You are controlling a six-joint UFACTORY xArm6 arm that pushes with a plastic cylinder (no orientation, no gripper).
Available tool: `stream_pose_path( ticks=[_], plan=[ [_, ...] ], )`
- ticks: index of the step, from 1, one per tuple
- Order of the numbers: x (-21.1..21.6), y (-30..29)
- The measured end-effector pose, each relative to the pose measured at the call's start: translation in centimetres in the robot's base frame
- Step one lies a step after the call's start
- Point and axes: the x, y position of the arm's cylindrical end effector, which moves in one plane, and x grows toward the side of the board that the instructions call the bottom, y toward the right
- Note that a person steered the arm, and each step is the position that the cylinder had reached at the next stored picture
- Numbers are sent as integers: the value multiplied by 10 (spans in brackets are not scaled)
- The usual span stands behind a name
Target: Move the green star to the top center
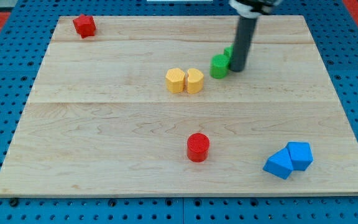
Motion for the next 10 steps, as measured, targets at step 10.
stream_pose_path(
  ticks=[10],
  plan=[
    [-103, -14]
  ],
)
